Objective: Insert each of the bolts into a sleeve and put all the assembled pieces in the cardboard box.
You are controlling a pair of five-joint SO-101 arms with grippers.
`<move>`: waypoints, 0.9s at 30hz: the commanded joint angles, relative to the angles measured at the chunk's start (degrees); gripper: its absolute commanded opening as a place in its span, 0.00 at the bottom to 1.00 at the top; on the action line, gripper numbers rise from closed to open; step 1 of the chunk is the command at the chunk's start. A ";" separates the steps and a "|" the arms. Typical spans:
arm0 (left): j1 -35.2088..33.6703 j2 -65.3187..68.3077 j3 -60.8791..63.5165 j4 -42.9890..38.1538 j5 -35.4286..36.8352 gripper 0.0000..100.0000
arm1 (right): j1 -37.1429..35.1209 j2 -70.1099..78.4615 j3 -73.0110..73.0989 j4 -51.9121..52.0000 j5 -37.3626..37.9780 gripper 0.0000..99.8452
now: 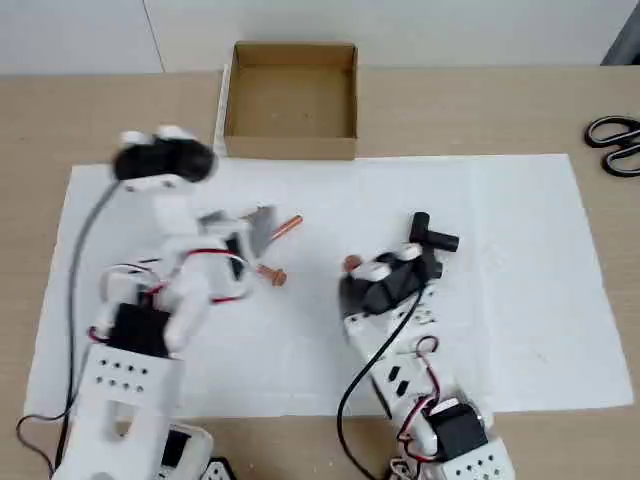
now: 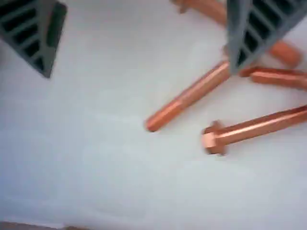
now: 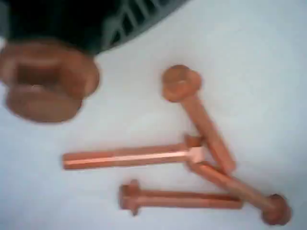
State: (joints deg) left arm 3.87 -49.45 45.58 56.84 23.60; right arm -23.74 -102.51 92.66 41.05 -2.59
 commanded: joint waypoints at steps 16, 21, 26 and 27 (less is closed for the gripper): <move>-24.88 -0.53 -0.40 11.87 -14.15 0.23 | 19.47 43.03 -51.69 -0.22 12.84 0.00; -24.88 -0.62 1.19 12.04 -14.15 0.23 | 15.08 71.87 -71.82 -4.62 12.84 0.00; -24.88 -0.62 1.19 12.22 -14.24 0.23 | 7.96 93.58 -93.71 -4.62 13.19 0.00; -24.88 -0.62 1.19 12.22 -14.24 0.23 | 7.08 97.36 -97.58 -4.62 13.19 0.00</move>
State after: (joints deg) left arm -20.75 -49.45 47.08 68.79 9.89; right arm -13.98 -15.56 10.46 38.33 9.89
